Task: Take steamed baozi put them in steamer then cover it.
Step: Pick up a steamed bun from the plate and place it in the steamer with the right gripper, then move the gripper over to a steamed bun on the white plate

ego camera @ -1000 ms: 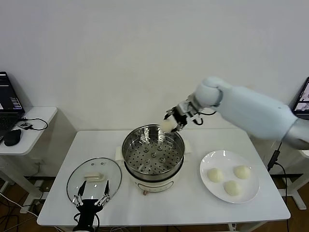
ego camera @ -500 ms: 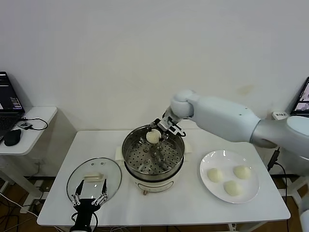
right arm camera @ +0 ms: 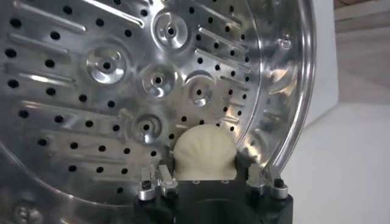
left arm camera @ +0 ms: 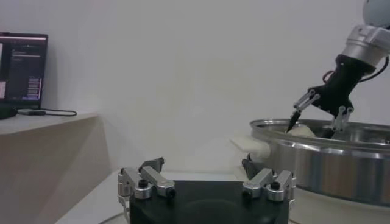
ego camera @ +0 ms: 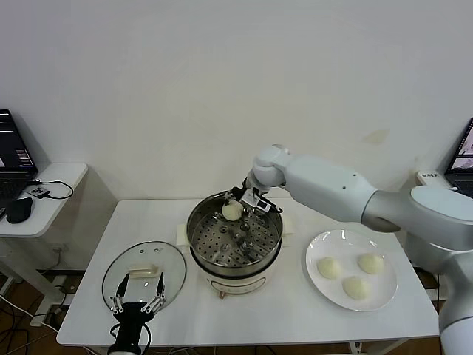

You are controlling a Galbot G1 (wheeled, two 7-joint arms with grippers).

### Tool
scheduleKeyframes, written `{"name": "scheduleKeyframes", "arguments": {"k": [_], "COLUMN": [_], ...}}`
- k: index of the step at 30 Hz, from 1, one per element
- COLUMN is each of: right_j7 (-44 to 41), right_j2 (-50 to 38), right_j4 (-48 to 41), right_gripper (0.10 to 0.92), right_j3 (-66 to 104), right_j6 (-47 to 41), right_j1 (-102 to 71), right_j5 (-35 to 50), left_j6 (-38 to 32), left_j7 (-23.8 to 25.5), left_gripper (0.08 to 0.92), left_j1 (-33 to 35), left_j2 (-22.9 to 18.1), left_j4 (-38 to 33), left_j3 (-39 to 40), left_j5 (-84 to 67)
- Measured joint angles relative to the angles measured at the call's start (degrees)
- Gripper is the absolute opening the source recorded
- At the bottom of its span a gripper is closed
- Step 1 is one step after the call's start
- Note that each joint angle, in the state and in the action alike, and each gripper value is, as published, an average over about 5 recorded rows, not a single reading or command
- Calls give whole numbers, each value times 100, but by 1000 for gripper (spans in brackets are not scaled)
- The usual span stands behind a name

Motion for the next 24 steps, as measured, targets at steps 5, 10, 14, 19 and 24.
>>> {"name": "scheduleKeyframes", "arguments": {"k": [5, 10, 14, 19, 24], "right_j7": [98, 110, 59, -94, -339], "right_j2": [23, -22, -111, -362, -859], "right_j4": [-45, 23, 189, 550, 1112], "right_gripper": [678, 800, 821, 823, 823], "right_j3": [8, -15, -79, -212, -398], "right_j6": [141, 153, 63, -305, -1055], "right_j1": [-29, 4, 114, 420, 889], "right_j5": [-167, -104, 157, 742, 1482], "left_j6": [-15, -17, -17, -3, 60], "left_j7": [0, -2, -2, 0, -12], "left_gripper": [823, 823, 823, 823, 823], "left_j1": [19, 55, 83, 116, 86], "left_j2": [-16, -22, -25, 11, 81], "left_j4": [-16, -48, -83, -142, -204], "left_j3": [10, 11, 13, 3, -55], "left_j5": [16, 38, 52, 39, -19]}}
